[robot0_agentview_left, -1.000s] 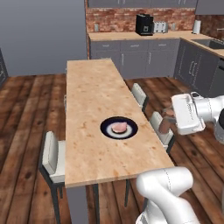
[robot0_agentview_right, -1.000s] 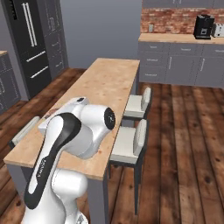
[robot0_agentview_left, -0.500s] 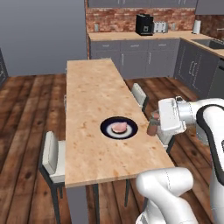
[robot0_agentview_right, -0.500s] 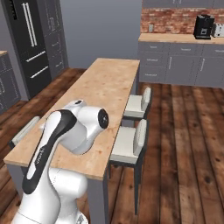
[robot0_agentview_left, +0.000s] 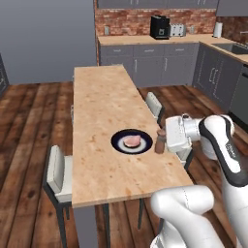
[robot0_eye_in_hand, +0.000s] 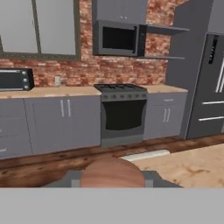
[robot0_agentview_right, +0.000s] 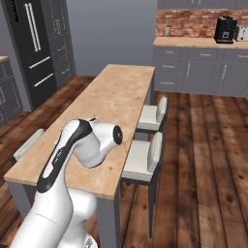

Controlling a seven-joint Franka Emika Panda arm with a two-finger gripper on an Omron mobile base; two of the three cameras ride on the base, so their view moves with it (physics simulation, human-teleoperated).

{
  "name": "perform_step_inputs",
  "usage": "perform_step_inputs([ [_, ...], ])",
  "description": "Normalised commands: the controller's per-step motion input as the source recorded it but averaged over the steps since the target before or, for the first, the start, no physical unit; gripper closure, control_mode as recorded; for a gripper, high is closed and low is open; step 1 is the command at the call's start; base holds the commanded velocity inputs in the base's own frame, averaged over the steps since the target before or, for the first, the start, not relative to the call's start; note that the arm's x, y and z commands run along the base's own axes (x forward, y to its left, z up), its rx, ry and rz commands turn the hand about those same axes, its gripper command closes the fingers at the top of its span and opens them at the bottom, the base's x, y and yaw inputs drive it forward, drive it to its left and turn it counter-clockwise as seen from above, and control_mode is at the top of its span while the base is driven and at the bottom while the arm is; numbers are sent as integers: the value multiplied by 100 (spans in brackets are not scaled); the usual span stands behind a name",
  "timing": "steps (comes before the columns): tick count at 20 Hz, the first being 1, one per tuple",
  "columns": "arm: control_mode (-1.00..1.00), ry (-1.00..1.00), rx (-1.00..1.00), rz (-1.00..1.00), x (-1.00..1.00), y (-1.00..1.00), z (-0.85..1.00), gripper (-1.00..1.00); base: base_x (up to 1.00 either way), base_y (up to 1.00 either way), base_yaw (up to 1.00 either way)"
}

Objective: Retrieve the shaker from the cabinet and place it next the steak on a plate on the dining table.

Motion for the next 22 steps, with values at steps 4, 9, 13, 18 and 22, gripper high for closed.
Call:
perform_step_inputs([
  [4, -100, 11, 0, 2, 32, 0, -39, 100, 0, 0, 0],
  [9, -100, 10, 0, 0, 16, 6, -32, 100, 0, 0, 0],
  [13, -100, 5, 0, 0, 10, 13, -30, 100, 0, 0, 0],
  [18, -100, 0, 0, 0, 2, 10, -25, 100, 0, 0, 0],
  [22, -100, 0, 0, 0, 0, 2, -24, 100, 0, 0, 0],
])
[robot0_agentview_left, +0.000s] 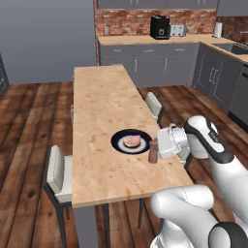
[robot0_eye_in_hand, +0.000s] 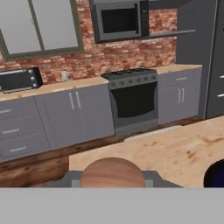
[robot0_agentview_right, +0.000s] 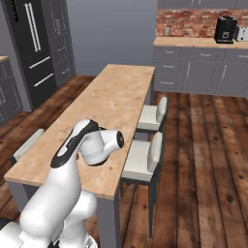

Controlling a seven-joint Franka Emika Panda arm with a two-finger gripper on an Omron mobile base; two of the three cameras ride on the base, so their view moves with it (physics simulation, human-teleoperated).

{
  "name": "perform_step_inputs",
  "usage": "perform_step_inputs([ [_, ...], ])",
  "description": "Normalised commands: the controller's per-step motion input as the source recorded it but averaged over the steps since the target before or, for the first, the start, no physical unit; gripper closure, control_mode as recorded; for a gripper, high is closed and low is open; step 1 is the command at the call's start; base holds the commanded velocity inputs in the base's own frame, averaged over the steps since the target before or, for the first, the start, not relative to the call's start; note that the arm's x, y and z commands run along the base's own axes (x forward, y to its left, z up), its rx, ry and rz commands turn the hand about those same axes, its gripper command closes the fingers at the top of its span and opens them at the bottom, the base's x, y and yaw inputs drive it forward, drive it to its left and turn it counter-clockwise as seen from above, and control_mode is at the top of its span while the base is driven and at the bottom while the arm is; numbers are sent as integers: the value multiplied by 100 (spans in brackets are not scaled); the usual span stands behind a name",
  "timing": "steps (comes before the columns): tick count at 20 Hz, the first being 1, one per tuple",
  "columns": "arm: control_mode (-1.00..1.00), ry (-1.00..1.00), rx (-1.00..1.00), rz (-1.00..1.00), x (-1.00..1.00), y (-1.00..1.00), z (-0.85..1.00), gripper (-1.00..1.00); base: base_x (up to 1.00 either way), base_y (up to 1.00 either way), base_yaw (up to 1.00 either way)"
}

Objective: Retrieve the shaker from the cabinet and place it next the steak on a plate on the dining table.

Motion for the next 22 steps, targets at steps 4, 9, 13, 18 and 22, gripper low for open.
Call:
perform_step_inputs([
  [4, -100, 0, 0, 0, 5, 1, -22, 100, 0, 0, 0],
  [9, -100, -1, 0, 0, 22, 3, -19, 100, 0, 0, 0],
  [13, -100, 0, 0, 0, 27, 0, -25, 100, 0, 0, 0],
  [18, -100, 0, 0, 0, 28, 0, -22, 100, 0, 0, 0],
  [22, -100, -1, 0, 1, 30, 0, -13, 100, 0, 0, 0],
])
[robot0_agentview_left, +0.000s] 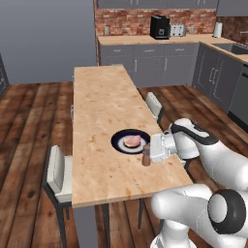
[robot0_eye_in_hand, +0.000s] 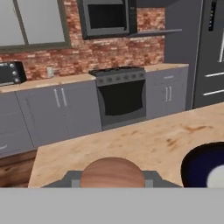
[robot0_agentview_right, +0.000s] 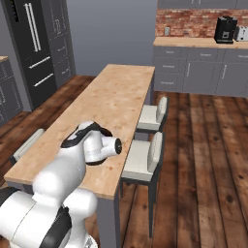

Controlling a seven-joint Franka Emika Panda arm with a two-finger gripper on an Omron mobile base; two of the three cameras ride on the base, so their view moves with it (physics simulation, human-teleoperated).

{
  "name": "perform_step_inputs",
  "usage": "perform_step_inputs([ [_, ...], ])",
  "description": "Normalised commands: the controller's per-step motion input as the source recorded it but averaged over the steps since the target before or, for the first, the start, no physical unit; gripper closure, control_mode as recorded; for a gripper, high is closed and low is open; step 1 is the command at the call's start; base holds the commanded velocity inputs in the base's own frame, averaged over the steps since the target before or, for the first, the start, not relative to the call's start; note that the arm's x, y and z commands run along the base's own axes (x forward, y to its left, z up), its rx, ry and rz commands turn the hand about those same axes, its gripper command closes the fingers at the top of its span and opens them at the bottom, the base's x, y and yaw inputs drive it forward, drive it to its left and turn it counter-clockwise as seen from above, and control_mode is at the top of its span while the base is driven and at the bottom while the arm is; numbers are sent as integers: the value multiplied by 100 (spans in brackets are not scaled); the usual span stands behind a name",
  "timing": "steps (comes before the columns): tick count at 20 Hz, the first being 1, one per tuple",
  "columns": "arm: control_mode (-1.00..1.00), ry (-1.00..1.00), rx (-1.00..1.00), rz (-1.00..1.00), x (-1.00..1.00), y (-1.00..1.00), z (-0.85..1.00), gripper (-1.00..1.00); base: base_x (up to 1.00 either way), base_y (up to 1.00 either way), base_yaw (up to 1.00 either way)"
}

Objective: Retrieve the shaker from the cabinet and place it next the steak on a plate on the dining table.

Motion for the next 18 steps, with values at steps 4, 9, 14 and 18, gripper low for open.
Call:
perform_step_inputs([
  [4, -100, -1, 0, 4, 36, 0, -11, 100, 0, 0, 0],
  [9, -100, 0, 0, 8, 30, 0, -11, 100, 0, 0, 0],
  [14, -100, 0, 0, 9, 24, -3, -18, 100, 0, 0, 0],
  [18, -100, 0, 0, 8, 21, -1, -20, 100, 0, 0, 0],
])
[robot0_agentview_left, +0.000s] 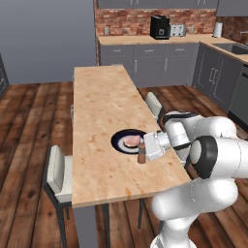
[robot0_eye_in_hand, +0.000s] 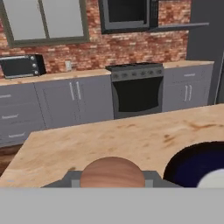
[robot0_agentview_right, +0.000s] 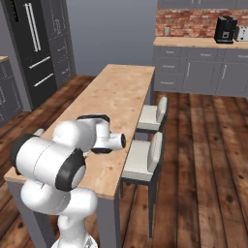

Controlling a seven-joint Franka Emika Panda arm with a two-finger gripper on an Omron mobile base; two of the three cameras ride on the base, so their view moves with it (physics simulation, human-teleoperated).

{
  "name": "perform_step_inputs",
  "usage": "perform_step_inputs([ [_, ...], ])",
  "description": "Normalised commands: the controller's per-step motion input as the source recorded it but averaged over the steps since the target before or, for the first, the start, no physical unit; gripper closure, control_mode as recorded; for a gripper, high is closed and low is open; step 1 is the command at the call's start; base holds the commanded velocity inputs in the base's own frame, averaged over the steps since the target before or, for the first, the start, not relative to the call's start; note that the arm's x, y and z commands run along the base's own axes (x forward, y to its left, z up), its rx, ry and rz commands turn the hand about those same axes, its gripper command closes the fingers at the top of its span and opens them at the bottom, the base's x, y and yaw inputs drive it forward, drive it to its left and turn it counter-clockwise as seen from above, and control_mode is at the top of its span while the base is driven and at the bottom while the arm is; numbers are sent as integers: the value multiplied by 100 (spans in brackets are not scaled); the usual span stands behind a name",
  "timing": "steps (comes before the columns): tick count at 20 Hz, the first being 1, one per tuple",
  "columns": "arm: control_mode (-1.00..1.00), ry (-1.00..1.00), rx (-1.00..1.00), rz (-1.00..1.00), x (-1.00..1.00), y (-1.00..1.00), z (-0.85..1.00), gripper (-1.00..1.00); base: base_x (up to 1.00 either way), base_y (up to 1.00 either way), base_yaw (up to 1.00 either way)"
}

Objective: Retrieve the shaker from the cabinet and place it next the steak on a plate on the dining table.

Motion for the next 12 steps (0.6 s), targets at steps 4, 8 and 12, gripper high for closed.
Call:
perform_step_inputs([
  [4, -100, 0, 0, 7, 6, -2, -19, 100, 0, 0, 0],
  [8, -100, 0, 0, 1, 6, 0, -22, 100, 0, 0, 0],
  [12, -100, -1, 0, 0, 10, 0, -18, 100, 0, 0, 0],
])
